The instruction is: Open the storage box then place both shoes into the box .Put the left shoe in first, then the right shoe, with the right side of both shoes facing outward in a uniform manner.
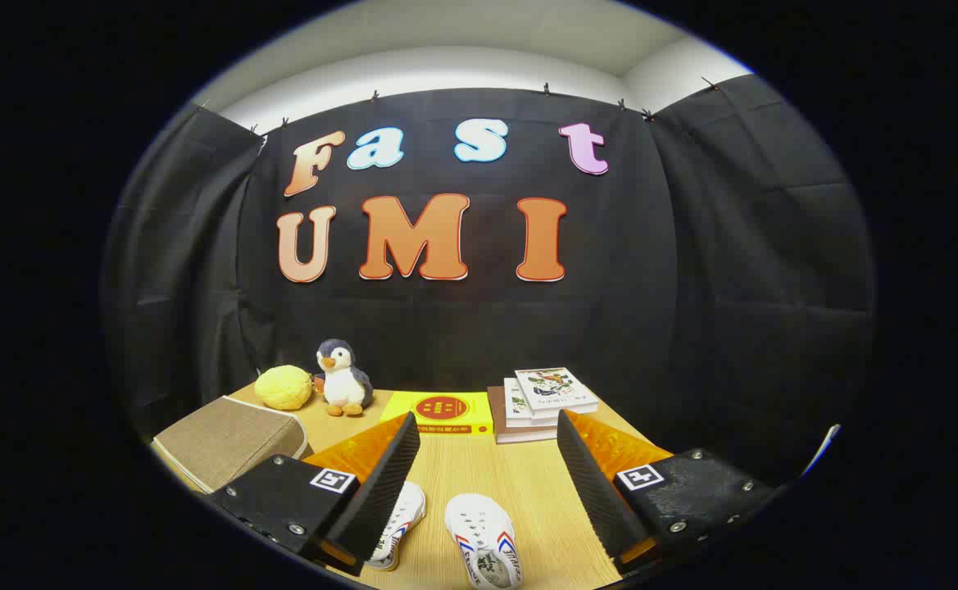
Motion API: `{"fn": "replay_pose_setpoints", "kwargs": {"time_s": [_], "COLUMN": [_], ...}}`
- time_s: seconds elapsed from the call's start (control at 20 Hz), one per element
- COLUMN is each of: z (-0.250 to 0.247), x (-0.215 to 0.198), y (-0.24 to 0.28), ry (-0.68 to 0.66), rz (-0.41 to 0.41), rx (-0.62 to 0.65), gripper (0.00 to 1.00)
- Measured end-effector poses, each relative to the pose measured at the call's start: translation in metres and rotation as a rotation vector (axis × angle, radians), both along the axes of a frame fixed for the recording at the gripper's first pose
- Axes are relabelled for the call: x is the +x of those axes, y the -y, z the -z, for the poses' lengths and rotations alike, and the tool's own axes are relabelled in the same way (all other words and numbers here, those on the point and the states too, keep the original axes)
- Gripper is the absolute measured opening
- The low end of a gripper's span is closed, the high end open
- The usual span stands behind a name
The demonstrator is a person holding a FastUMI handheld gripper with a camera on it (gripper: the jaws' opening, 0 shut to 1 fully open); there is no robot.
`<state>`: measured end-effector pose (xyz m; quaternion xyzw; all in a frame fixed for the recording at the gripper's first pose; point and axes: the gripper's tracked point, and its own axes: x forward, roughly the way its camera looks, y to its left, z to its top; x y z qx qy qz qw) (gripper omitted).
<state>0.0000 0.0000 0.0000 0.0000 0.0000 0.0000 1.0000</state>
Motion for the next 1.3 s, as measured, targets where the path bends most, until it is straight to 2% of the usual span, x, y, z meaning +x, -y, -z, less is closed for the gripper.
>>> {"fn": "replay_pose_setpoints", "kwargs": {"time_s": [0.6, 0.8, 1.0, 1.3], "z": [0.005, 0.009, 0.032, 0.087], "x": [0.003, 0.003, 0.006, 0.007], "y": [-0.007, -0.018, -0.045, -0.105], "ry": [-0.02, -0.035, -0.132, -0.427], "rz": [-0.05, -0.111, -0.246, -0.494], "rx": [0.0, 0.031, 0.2, 0.569], "gripper": [1.0, 1.0, 1.0, 0.98]}}
